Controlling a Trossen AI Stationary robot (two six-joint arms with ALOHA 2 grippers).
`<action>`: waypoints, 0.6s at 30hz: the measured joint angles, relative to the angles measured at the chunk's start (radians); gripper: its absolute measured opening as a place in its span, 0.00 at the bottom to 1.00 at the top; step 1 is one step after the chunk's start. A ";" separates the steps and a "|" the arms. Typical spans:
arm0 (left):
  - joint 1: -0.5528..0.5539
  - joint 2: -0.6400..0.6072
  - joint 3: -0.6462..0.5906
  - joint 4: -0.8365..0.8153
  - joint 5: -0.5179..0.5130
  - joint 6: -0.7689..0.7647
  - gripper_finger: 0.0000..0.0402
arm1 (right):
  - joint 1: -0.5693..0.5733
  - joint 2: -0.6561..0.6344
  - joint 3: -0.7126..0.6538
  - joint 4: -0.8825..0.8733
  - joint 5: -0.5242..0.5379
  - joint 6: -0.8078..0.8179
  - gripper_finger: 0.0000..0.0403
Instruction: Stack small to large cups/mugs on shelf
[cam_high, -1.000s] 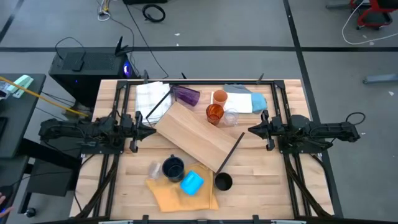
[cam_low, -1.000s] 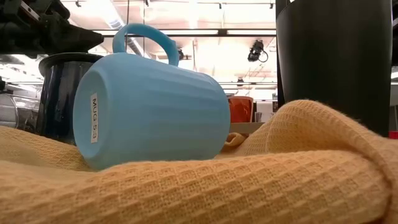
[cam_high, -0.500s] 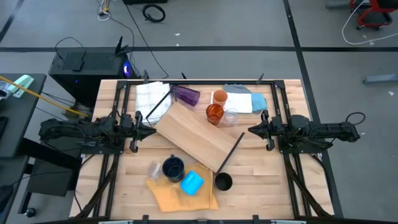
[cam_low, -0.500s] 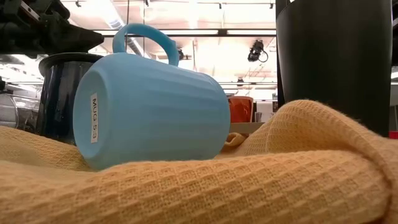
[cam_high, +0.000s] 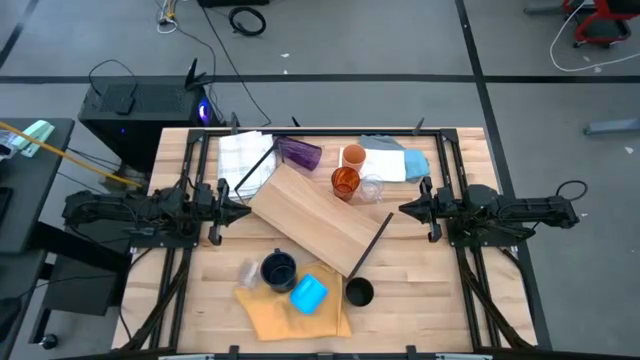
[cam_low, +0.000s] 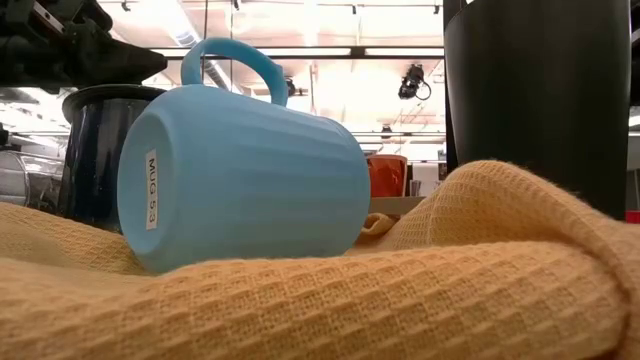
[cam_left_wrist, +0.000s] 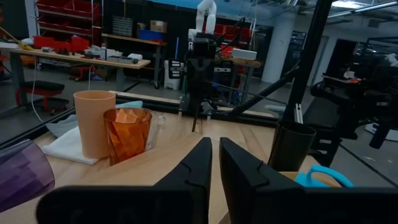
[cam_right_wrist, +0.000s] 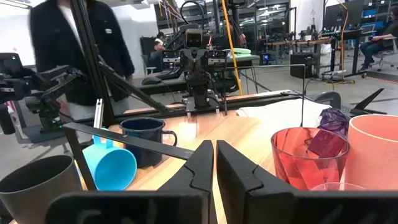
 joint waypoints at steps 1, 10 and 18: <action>0.000 0.000 0.000 0.000 0.000 0.000 0.10 | 0.000 0.000 0.000 0.000 0.000 0.000 0.07; 0.000 0.000 0.000 0.000 0.000 0.000 0.07 | 0.000 0.000 0.000 0.000 0.000 0.000 0.07; 0.000 0.000 0.000 0.000 0.000 0.000 0.09 | 0.000 0.000 0.000 0.000 0.000 0.000 0.07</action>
